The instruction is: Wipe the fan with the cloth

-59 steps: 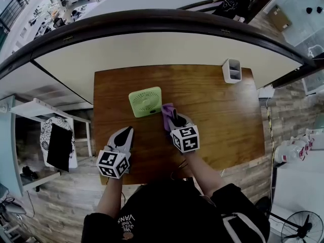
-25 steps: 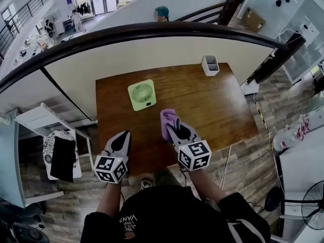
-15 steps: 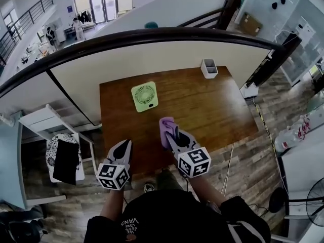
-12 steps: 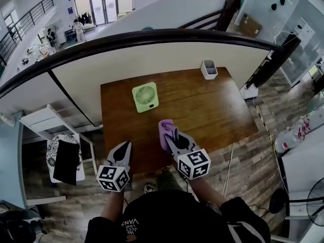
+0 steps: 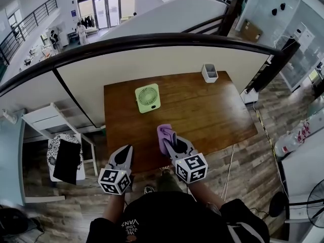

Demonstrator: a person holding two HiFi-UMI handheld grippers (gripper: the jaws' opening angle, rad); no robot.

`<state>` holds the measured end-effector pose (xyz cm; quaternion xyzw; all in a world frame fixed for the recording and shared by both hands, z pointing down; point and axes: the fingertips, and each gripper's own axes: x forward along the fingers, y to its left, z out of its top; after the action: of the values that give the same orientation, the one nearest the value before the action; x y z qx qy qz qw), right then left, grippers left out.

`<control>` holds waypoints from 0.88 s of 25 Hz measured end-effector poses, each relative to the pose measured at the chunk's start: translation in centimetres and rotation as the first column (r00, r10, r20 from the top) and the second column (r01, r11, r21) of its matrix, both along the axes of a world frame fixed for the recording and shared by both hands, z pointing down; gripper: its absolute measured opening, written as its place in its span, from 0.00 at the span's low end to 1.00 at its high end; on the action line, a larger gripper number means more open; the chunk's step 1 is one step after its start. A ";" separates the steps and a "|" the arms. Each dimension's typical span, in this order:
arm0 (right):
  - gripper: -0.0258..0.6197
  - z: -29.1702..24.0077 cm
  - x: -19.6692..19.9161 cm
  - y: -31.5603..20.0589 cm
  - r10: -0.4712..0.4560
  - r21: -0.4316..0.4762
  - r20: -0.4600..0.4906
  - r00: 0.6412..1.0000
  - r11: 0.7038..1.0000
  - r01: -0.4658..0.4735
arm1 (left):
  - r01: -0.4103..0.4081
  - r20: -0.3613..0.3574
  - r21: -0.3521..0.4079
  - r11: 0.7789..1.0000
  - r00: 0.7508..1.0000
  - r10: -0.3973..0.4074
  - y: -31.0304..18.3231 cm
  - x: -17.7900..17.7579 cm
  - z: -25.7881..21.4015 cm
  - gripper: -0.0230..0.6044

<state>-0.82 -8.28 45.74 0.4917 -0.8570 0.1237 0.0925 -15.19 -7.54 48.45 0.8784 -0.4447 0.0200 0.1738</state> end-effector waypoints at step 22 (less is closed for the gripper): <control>0.17 0.0 -0.7 0.8 0.012 -0.007 0.016 1.000 1.000 -0.012 | -0.016 -0.014 -0.015 1.000 1.000 0.016 0.3 -0.7 0.2 0.05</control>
<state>-1.54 -7.50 45.74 0.4955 -0.8542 0.1312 0.0868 -15.85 -7.21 48.69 0.8807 -0.4364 0.0189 0.1834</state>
